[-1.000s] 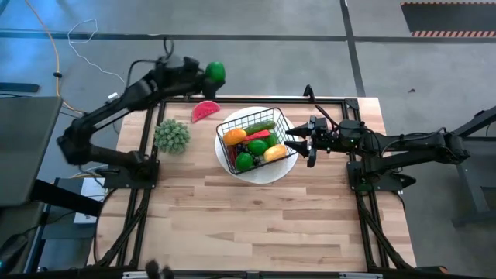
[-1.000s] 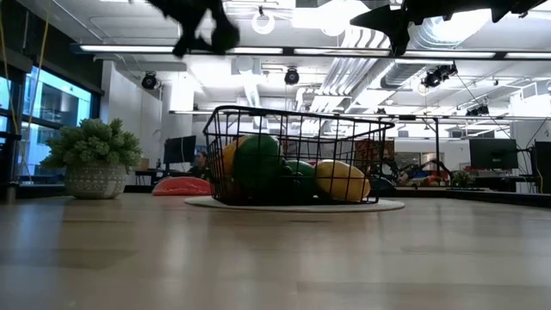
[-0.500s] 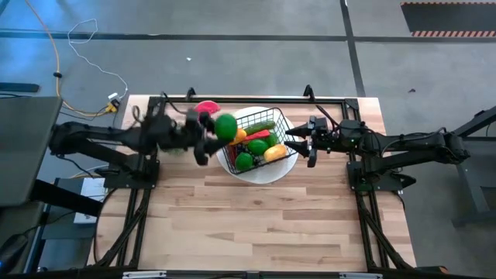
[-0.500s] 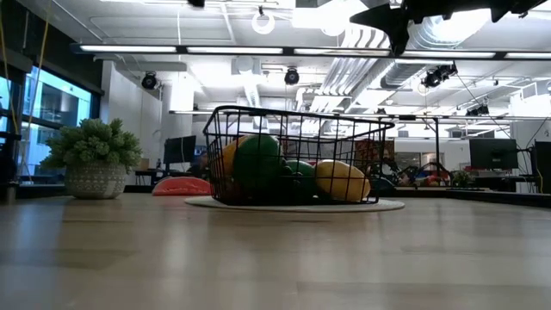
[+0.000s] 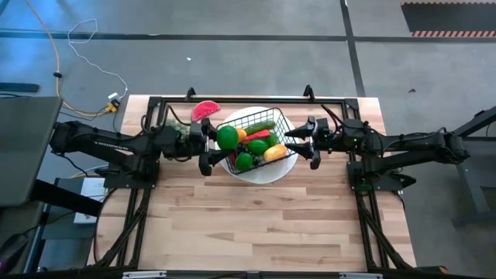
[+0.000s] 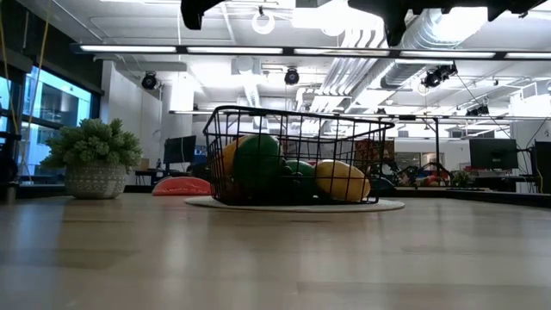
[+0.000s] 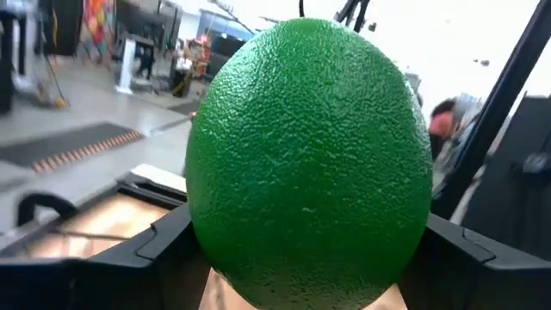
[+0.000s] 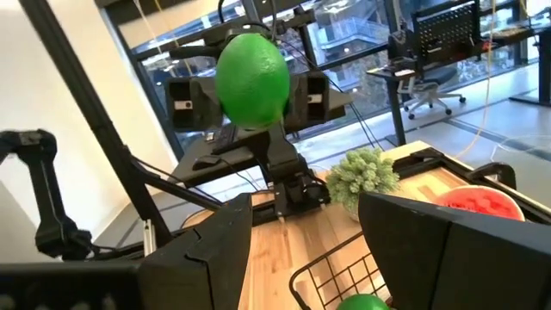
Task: Build produce basket
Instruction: Put the green lime into the black wire basket
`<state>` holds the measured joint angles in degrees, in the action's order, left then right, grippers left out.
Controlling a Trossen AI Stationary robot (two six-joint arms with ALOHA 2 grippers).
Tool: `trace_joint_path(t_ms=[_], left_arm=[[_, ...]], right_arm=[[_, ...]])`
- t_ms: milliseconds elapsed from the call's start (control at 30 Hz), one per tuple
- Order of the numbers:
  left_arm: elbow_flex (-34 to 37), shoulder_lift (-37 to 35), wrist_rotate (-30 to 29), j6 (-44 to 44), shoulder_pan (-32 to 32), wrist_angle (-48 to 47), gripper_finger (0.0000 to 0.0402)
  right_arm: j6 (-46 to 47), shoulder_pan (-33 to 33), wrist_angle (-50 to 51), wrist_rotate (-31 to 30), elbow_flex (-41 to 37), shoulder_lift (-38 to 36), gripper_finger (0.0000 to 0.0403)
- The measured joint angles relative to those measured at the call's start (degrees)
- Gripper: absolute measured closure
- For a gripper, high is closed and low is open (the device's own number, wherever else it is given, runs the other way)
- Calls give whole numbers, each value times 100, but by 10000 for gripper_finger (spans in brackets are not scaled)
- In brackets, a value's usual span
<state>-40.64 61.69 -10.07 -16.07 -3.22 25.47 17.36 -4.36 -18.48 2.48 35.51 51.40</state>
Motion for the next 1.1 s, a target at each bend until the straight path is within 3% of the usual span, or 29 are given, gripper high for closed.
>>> trace_joint_path(t_ms=[133, 1100], left_arm=[[0, 0, 17, 471, 0, -6, 121], [-8, 0, -227, 154, 0, 241, 121]], right_arm=[[-192, 0, 0, 75, 0, 0, 206], [-286, 0, 2, 77, 0, 0, 206]])
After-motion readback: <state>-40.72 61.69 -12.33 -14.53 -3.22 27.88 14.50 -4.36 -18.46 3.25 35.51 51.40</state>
